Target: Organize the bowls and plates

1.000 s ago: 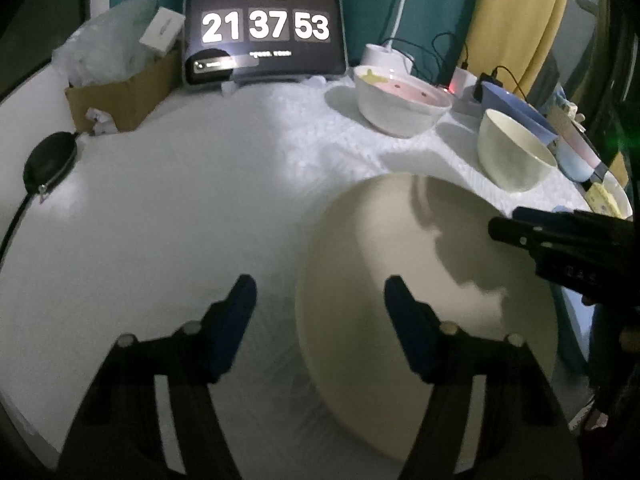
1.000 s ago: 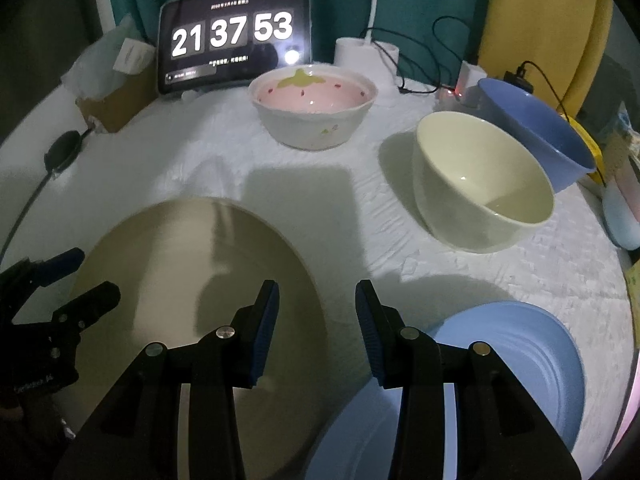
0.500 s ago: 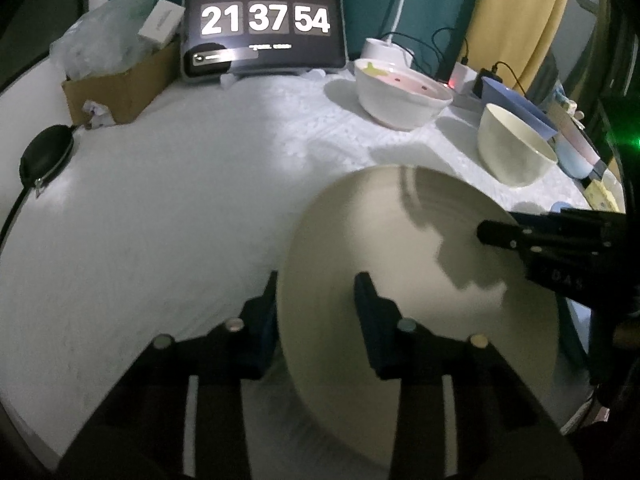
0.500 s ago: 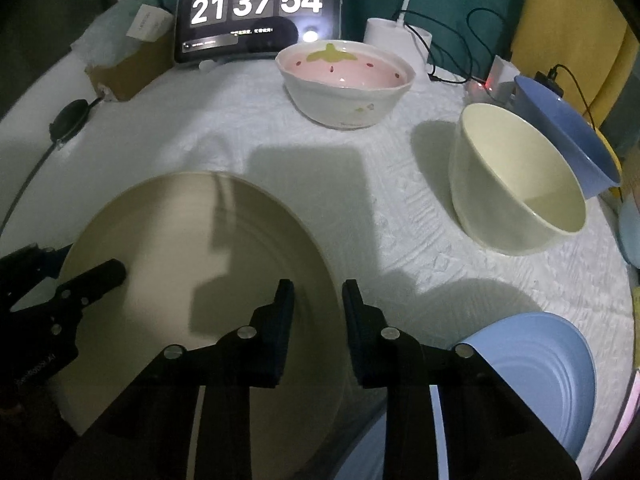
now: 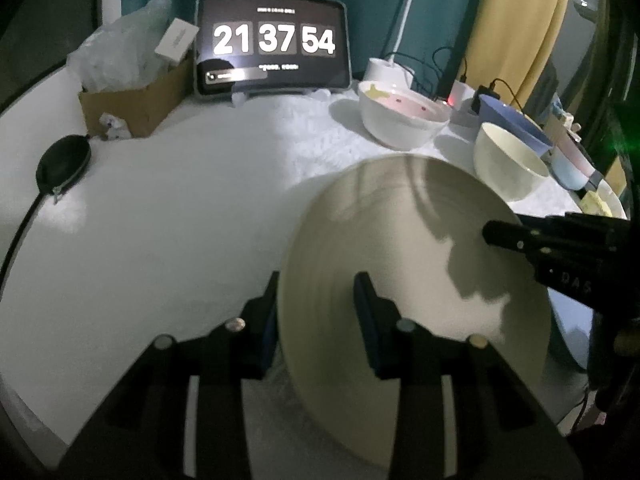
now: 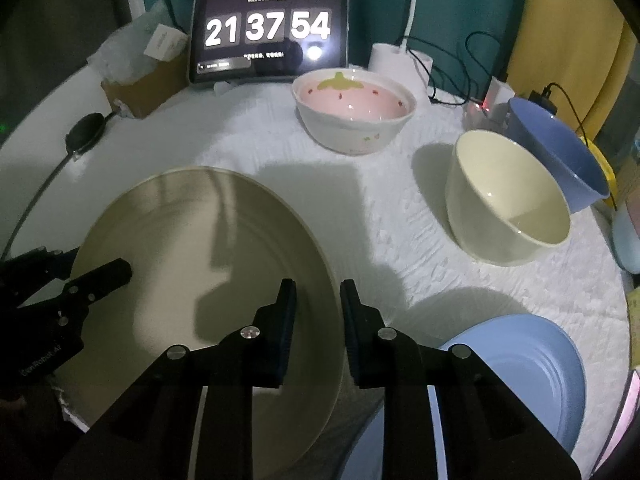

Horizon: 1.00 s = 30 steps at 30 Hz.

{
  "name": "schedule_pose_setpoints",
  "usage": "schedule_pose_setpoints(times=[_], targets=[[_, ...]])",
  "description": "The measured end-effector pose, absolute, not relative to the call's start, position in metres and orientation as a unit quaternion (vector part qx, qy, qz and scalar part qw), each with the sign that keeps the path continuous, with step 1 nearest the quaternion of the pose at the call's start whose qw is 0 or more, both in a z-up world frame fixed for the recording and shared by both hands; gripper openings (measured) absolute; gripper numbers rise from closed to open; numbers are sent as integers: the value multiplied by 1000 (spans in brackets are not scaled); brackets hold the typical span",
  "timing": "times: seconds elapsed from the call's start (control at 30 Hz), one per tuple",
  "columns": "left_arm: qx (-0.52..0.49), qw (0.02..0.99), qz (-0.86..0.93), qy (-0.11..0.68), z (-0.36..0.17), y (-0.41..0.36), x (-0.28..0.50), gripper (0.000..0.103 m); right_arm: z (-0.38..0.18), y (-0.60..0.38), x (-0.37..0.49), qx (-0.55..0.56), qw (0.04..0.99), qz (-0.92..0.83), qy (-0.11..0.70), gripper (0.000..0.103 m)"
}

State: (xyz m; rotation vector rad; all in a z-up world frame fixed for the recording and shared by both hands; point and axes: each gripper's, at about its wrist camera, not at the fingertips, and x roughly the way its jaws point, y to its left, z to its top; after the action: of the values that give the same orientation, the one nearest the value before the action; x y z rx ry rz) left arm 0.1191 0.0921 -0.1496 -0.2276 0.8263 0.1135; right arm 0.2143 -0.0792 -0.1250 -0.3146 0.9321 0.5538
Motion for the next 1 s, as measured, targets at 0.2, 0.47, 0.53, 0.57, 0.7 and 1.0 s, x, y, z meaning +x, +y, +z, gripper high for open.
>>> schedule_pose_setpoints(times=[0.2, 0.47, 0.53, 0.57, 0.7, 1.0], targets=[[-106, 915, 53, 386, -140, 88, 114, 36, -114, -86, 209, -142, 852, 263, 431, 24], [-97, 922, 44, 373, -125, 76, 111, 36, -102, -102, 200, -129, 862, 257, 417, 24], [-94, 924, 40, 369, -120, 71, 110, 36, -98, -108, 198, -125, 865, 255, 413, 24], [-93, 925, 38, 367, -118, 68, 109, 36, -97, -111, 197, -123, 867, 254, 411, 24], [-85, 928, 30, 362, -112, 56, 109, 36, -91, -124, 195, -114, 872, 248, 406, 24], [-61, 930, 7, 363, -102, 21, 113, 36, -87, -162, 191, -85, 882, 232, 401, 24]])
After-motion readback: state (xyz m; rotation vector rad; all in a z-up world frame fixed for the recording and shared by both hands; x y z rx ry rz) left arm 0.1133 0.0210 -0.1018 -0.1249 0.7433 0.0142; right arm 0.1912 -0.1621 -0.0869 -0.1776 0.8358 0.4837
